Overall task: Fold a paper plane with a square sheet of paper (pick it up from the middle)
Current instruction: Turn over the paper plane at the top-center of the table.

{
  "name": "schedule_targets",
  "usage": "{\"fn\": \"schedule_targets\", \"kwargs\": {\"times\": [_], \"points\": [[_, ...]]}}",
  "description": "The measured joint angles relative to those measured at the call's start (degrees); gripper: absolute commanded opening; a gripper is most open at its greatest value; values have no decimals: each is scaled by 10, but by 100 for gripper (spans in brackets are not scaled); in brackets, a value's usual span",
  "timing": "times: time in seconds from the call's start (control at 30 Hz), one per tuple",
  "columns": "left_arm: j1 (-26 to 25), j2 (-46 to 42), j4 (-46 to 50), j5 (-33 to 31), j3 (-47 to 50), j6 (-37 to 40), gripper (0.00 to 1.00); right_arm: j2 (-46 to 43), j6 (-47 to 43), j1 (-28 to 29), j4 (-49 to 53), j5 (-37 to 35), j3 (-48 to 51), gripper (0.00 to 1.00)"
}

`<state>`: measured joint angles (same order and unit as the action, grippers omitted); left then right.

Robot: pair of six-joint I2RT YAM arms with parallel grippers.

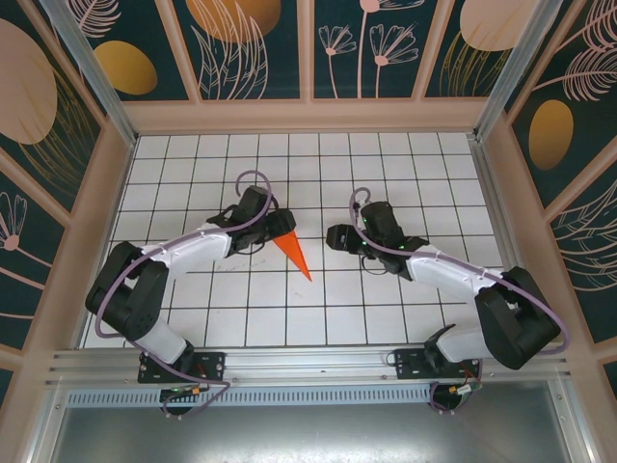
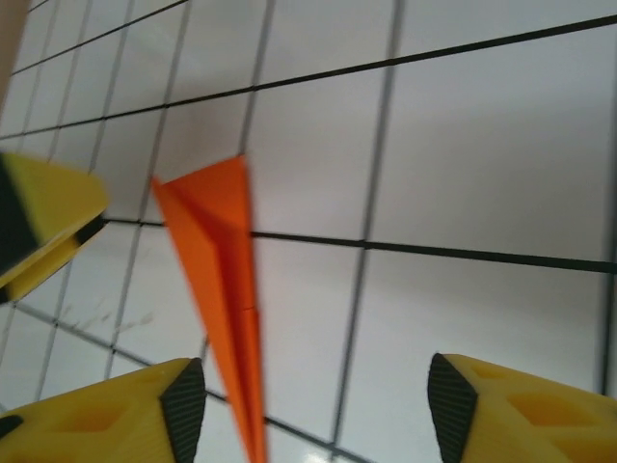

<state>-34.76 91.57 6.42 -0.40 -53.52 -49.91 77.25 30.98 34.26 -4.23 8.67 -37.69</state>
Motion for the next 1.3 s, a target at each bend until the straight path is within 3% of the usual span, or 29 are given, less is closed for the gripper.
{"fn": "schedule_targets", "kwargs": {"times": [0.3, 0.53, 1.0, 1.17, 1.3], "points": [[-96, 108, 116, -130, -113, -47, 72, -3, 13, -23, 0, -26, 47, 74], [-107, 188, 191, -175, -171, -64, 64, -7, 14, -27, 0, -28, 63, 74], [-115, 188, 236, -200, -176, -107, 43, -7, 14, -45, 0, -26, 64, 74], [-115, 168, 226, -200, -160, -123, 25, -7, 14, -46, 1, -26, 64, 74], [-115, 144, 213, -200, -142, -134, 4, -9, 14, -46, 3, -26, 64, 73]]}}
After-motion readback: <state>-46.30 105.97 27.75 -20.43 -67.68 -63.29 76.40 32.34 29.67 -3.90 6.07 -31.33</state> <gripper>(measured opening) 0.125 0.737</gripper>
